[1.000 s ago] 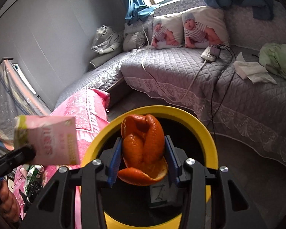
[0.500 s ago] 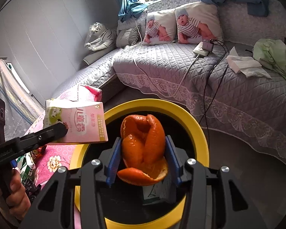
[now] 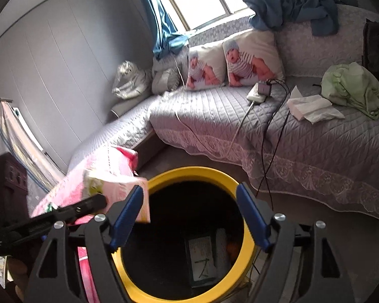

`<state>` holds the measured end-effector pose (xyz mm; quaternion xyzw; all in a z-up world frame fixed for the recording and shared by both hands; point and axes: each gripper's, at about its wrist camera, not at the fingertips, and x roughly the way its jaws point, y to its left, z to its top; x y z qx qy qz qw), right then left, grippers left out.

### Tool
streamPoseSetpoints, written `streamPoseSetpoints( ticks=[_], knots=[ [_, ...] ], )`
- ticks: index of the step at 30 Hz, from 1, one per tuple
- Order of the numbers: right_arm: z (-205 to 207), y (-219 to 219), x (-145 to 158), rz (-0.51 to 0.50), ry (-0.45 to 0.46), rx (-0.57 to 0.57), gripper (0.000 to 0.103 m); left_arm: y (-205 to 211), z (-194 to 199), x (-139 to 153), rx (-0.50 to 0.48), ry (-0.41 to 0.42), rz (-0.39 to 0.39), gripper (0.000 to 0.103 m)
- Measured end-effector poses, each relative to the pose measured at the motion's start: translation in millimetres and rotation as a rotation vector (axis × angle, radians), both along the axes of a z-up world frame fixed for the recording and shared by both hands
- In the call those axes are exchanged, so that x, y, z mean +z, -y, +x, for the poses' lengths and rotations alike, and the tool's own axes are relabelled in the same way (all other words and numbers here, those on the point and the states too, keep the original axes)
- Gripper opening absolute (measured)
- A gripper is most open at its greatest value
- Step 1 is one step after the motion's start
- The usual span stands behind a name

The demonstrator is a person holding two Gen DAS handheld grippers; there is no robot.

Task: Collect trash
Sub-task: 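Carry the peel and carton over the yellow bin and open both grippers, then move the open right gripper back over the bed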

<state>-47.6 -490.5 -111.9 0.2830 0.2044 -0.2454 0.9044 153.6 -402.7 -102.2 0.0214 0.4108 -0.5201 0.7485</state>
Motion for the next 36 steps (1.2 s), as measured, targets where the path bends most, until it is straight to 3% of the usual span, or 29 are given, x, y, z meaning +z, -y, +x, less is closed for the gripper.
streamPoseSetpoints(
  ticks=[5,7,15,22,26,29,32,36],
  knots=[
    [-14,-2,10,-0.011,0.046,0.005,0.08,-8,-9,8,0.043,0.048,-0.018,0.085],
    [-19,-5,16,-0.02,0.061,0.005,0.082,-17,-10,16,0.075,0.053,-0.05,0.092],
    [-14,-25,30,-0.045,0.096,0.068,0.086,-73,-3,70,0.192,0.141,-0.18,0.095],
    [12,-57,34,-0.058,0.087,0.173,0.087,-180,12,144,0.306,0.269,-0.336,0.095],
    [30,-83,37,-0.091,0.077,0.259,0.087,-251,20,169,0.412,0.317,-0.396,0.095],
    [46,-115,42,-0.152,0.059,0.356,0.087,-303,24,174,0.484,0.318,-0.405,0.095],
    [60,-163,46,-0.258,0.034,0.51,0.087,-359,23,169,0.589,0.337,-0.362,0.095],
    [78,-247,42,-0.373,-0.012,0.789,0.087,-425,12,150,0.712,0.343,-0.302,0.095]
  ],
)
